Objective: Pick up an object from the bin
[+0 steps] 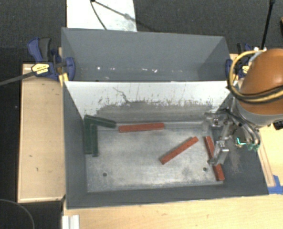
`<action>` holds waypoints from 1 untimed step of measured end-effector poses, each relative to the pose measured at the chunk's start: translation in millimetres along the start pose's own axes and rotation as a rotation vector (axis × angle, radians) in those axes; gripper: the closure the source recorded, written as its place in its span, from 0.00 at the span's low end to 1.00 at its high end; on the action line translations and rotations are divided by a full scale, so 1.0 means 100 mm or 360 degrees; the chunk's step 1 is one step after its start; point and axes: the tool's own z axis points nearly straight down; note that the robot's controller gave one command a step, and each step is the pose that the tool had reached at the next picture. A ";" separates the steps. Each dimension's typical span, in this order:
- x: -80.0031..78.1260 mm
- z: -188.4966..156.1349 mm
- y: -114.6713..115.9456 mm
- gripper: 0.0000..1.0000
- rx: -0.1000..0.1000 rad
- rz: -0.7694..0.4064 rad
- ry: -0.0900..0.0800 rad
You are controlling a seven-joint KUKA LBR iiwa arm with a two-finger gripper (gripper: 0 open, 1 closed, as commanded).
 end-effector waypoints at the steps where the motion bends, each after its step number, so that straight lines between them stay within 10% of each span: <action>1: -0.64 1.62 0.30 0.00 0.0000 -0.0658 -0.0002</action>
Offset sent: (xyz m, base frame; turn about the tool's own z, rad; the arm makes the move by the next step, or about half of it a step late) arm 0.0642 0.0292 -0.1598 -0.4140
